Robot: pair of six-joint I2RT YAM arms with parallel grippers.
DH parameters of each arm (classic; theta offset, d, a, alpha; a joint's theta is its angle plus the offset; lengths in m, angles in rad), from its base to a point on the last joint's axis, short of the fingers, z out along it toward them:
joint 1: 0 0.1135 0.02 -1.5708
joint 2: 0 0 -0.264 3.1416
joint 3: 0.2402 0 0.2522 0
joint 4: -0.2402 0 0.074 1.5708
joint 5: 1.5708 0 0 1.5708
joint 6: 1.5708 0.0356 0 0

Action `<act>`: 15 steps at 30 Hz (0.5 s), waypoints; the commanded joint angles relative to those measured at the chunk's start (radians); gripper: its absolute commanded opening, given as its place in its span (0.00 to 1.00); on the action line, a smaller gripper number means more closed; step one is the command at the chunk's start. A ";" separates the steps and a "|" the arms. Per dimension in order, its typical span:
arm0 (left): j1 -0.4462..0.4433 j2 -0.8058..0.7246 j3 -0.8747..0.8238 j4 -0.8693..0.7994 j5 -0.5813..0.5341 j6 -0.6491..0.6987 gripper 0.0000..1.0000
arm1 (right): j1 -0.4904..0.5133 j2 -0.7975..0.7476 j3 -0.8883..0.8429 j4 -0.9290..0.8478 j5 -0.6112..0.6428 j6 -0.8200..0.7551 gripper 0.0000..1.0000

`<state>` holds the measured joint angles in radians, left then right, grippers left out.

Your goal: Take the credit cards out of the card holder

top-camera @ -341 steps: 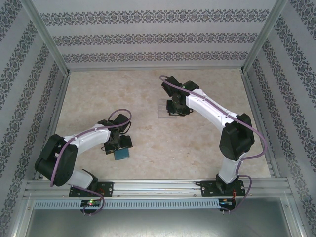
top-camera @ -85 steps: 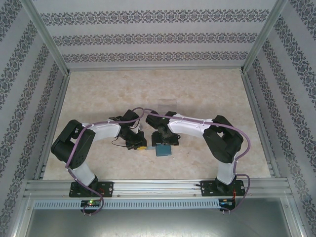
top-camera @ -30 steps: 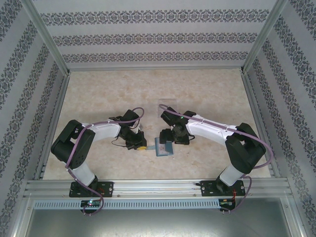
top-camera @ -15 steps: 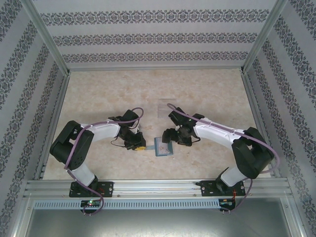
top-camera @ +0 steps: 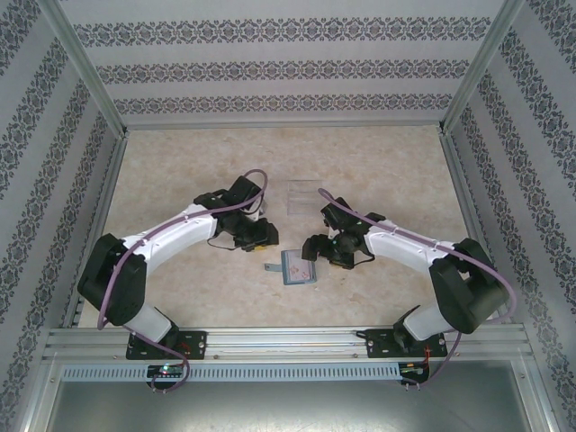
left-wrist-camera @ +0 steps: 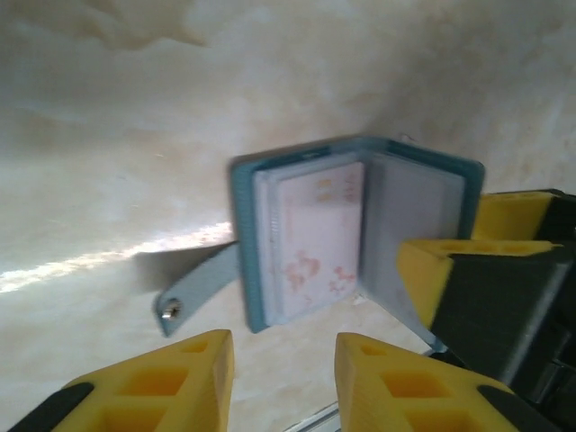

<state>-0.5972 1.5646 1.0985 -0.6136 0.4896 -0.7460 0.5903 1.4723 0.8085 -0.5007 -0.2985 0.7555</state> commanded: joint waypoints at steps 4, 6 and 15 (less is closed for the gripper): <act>-0.075 0.155 0.005 0.135 0.058 -0.093 0.23 | -0.026 -0.045 -0.026 0.025 -0.046 -0.015 0.83; -0.080 0.187 -0.010 0.200 0.086 -0.121 0.20 | -0.029 -0.051 -0.025 0.024 -0.049 -0.013 0.83; -0.085 0.272 -0.039 0.316 0.149 -0.159 0.17 | -0.033 -0.071 -0.014 0.000 -0.060 -0.016 0.85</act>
<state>-0.6735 1.8191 1.0748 -0.3660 0.6052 -0.8776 0.5659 1.4246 0.7918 -0.4812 -0.3431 0.7532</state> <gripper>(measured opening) 0.168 0.841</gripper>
